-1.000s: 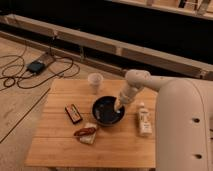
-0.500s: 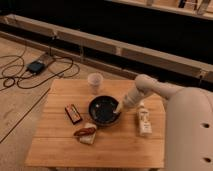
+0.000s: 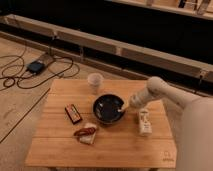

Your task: Pick up the ceramic bowl

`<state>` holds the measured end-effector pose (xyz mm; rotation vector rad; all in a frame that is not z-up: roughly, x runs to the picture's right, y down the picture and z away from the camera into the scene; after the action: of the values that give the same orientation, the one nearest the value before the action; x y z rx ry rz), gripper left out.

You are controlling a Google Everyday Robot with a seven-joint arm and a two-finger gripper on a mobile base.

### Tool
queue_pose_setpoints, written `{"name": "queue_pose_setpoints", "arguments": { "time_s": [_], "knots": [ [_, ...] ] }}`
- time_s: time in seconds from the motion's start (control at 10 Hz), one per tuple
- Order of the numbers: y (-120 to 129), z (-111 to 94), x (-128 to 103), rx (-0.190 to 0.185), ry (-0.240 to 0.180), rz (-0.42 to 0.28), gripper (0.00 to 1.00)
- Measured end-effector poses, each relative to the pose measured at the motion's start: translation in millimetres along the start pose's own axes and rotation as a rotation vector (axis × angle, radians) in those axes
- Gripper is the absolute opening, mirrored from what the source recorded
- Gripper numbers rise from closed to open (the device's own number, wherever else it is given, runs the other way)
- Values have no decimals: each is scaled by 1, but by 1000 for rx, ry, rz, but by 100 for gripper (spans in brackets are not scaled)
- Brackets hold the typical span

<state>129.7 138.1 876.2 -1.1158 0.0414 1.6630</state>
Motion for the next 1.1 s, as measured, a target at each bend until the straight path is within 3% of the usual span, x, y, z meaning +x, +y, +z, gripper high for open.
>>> {"name": "queue_pose_setpoints", "arguments": {
  "time_s": [0.4, 0.8, 1.1],
  "knots": [
    [9, -49, -6, -46, -84, -75, 0],
    [20, -61, 1, -46, -64, -151, 0],
    [21, -61, 1, -47, -63, -154, 0]
  ]
}}
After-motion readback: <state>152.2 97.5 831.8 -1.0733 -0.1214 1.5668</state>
